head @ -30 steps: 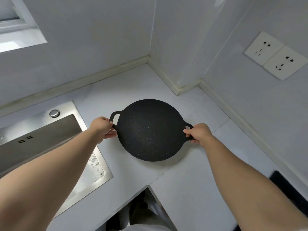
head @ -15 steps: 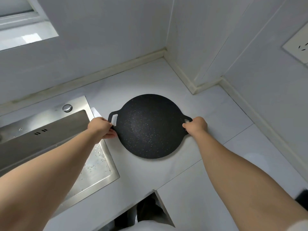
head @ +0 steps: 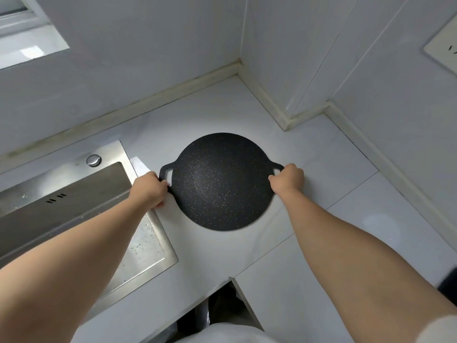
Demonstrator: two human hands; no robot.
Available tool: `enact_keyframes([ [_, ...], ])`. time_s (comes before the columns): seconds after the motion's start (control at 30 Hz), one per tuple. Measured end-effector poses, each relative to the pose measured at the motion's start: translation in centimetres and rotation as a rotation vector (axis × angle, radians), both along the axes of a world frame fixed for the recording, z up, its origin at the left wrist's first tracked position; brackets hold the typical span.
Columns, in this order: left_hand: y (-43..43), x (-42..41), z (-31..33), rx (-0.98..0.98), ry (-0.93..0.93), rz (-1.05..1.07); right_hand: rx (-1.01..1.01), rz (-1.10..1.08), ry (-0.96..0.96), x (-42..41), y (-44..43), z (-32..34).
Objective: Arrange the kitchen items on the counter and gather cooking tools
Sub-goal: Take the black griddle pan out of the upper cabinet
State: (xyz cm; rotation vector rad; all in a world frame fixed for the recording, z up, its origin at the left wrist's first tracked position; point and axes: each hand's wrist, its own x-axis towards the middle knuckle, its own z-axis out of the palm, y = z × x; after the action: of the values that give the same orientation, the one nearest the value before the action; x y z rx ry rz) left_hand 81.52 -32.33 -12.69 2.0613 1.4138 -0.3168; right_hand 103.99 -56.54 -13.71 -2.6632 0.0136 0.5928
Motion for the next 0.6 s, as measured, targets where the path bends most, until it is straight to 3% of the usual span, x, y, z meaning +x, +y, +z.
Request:
enact_keyframes([
  [0.23,-1.3,-0.4,2.3,0.182,0.168,-0.116,-0.013,0.011,-0.091,-1.5,-0.4,2.5],
  [0.43,-4.5,1.0,8.7,0.319,-0.057,-0.278,0.248,-0.030,-0.280,-5.4,-1.4,8.1],
  [0.6,-8.5,2.2,16.1,0.318,-0.290,-0.587,0.436,-0.094,-0.449,-10.1,-4.3,14.7],
])
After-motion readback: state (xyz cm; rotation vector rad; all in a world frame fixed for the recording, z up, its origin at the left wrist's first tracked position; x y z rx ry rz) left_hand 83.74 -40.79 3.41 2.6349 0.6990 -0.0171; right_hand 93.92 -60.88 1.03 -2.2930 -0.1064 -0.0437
